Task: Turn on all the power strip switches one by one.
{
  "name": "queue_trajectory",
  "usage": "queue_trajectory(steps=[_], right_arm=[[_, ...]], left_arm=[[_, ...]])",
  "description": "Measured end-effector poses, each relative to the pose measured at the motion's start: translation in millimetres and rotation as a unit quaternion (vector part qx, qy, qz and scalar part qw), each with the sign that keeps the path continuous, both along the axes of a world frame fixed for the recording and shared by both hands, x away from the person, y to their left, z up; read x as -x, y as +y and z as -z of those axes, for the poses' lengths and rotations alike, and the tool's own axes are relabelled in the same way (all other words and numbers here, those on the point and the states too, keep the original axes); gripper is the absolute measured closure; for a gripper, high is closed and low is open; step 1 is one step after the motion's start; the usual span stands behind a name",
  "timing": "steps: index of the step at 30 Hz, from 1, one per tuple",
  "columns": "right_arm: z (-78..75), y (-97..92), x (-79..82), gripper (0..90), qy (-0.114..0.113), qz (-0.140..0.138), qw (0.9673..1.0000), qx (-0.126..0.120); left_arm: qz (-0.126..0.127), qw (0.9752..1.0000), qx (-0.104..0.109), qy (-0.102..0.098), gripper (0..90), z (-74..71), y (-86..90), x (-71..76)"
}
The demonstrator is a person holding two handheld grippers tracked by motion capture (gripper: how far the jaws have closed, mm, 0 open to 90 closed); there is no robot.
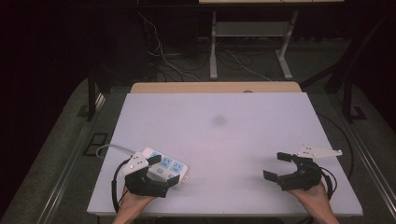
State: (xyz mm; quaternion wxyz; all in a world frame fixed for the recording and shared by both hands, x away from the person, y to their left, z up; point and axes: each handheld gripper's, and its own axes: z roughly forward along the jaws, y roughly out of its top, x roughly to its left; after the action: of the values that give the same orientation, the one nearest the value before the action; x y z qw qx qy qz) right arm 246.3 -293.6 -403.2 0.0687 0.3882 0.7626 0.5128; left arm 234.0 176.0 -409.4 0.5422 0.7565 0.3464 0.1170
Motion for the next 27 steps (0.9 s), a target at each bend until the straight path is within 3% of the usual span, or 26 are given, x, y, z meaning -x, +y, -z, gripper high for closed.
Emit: queue_trajectory(steps=[10,27], right_arm=[[2.7,-4.4,0.3,0.8,0.006,-0.011,0.9999,-0.011],[3.9,-6.8,0.7,0.8,0.01,-0.009,0.9999,-0.002]], left_arm=[[0.002,1.0,0.002,0.001,0.0,-0.7,-0.3,0.3],[0.009,1.0,0.0,0.003,0.0,-4.3,-3.6,0.8]])
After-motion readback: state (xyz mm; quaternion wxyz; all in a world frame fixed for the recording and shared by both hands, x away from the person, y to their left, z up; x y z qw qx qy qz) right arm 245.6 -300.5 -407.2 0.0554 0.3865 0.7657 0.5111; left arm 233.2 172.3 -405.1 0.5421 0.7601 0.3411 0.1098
